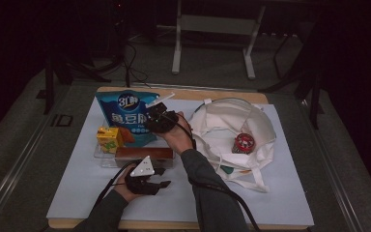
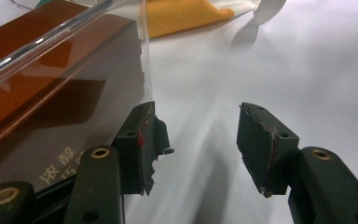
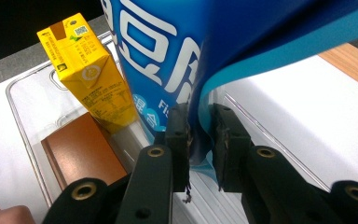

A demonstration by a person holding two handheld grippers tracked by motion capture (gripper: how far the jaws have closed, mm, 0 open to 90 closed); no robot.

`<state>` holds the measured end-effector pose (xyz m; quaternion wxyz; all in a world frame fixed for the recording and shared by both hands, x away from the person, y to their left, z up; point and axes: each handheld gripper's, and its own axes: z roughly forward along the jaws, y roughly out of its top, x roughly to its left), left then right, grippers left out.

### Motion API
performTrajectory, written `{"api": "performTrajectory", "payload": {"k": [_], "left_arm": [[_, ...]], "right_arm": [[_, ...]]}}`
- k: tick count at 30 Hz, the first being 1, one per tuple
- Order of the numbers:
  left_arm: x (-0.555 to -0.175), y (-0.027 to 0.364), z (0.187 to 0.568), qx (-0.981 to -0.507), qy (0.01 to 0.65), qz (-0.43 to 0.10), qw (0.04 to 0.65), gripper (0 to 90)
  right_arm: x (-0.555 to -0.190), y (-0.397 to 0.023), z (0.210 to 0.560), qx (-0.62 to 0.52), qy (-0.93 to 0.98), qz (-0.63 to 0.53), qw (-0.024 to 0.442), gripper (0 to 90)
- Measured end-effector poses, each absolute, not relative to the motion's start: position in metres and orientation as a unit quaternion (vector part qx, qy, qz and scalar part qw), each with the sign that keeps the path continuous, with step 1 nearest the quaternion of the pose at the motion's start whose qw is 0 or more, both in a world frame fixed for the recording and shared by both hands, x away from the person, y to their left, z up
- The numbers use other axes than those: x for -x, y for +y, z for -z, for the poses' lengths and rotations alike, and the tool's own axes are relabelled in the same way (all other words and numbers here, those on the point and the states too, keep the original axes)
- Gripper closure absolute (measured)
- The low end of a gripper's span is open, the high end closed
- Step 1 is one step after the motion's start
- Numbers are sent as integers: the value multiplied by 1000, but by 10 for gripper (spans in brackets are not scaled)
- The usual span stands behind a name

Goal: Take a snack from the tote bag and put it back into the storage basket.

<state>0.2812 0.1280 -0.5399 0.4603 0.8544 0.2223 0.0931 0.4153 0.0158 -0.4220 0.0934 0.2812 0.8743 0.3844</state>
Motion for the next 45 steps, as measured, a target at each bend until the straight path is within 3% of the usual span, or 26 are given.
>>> {"api": "performTrajectory", "payload": {"k": [23, 45], "left_arm": [[-281, 128, 540, -855, 224, -93, 459, 475], [-281, 128, 540, -854, 226, -94, 460, 475]], "right_arm": [[-409, -11, 410, -261, 876, -396, 91, 690], [-402, -54, 403, -264, 877, -390, 92, 687]]}}
